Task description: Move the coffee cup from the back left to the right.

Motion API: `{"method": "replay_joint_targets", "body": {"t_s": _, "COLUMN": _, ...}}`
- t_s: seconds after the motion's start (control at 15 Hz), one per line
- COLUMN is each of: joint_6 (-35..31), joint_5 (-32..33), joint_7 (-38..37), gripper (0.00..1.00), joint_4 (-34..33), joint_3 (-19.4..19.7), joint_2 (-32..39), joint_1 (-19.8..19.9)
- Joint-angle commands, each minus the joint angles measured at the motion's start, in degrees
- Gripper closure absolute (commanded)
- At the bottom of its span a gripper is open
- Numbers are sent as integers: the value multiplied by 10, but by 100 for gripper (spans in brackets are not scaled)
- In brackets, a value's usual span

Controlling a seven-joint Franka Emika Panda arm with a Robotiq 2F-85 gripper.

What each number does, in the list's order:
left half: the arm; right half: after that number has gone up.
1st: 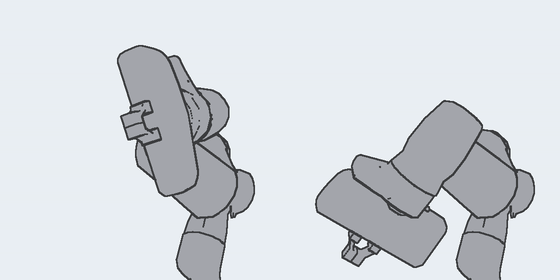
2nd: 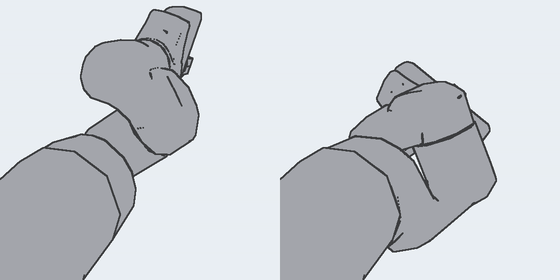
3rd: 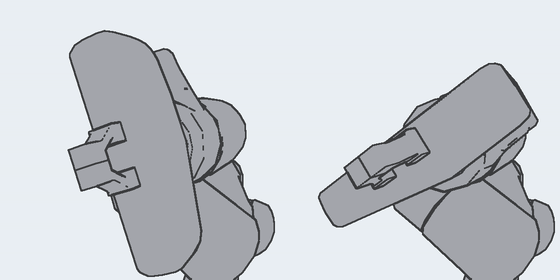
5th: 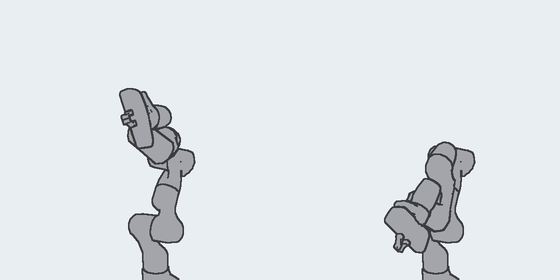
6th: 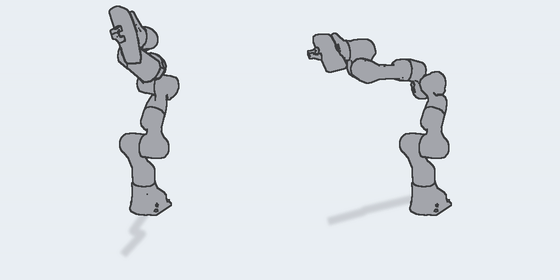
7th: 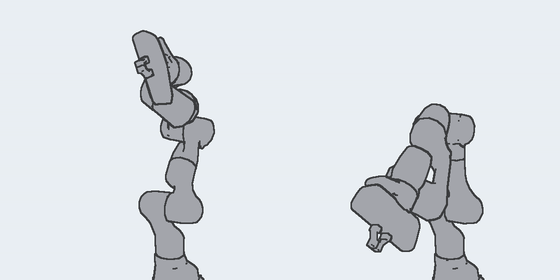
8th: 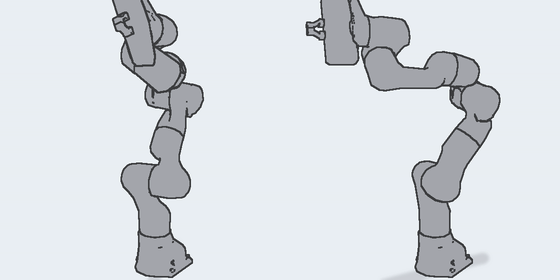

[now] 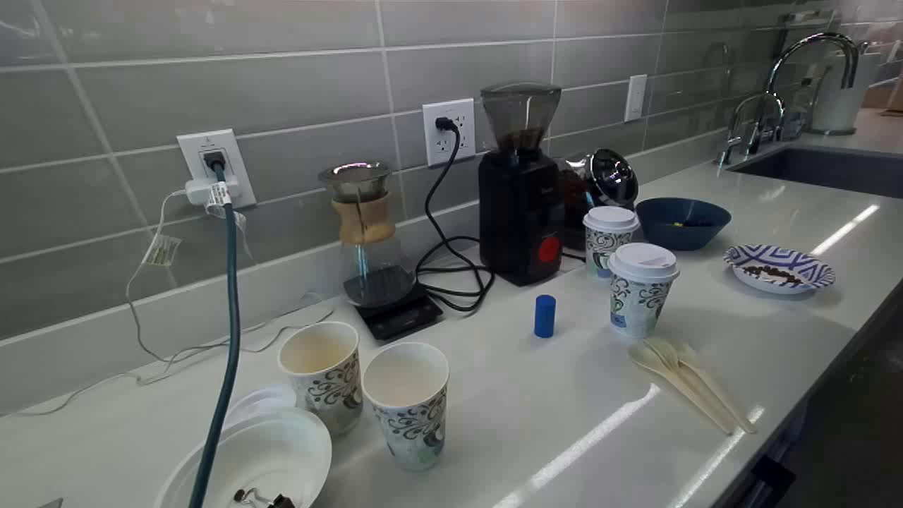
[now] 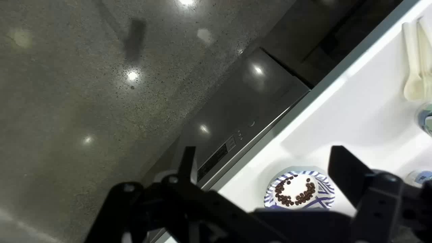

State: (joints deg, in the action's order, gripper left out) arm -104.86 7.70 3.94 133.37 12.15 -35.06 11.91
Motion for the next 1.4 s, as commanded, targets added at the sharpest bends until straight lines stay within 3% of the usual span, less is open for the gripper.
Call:
{"method": "replay_joint_targets", "body": {"t_s": 0.0, "joint_6": 1, "joint_5": 0, "joint_7": 0, "gripper": 0, "joint_4": -1, "joint_3": 0, "joint_2": 1, "joint_1": 0}}
{"method": "replay_joint_targets", "body": {"t_s": 0.4, "joint_6": 1, "joint_5": 0, "joint_7": 0, "gripper": 0, "joint_4": -1, "joint_3": 0, "joint_2": 1, "joint_1": 0}}
{"method": "replay_joint_targets", "body": {"t_s": 0.67, "joint_6": 8, "joint_5": -23, "joint_7": -19, "gripper": 0, "joint_4": 38, "joint_3": -46, "joint_2": -46, "joint_1": -29}}
{"method": "replay_joint_targets", "body": {"t_s": 1.07, "joint_6": 49, "joint_5": -81, "joint_7": -67, "gripper": 0, "joint_4": 108, "joint_3": -134, "joint_2": -126, "joint_1": -104}}
{"method": "replay_joint_targets", "body": {"t_s": 1.33, "joint_6": 41, "joint_5": -110, "joint_7": -112, "gripper": 0, "joint_4": 106, "joint_3": -200, "joint_2": -129, "joint_1": -155}}
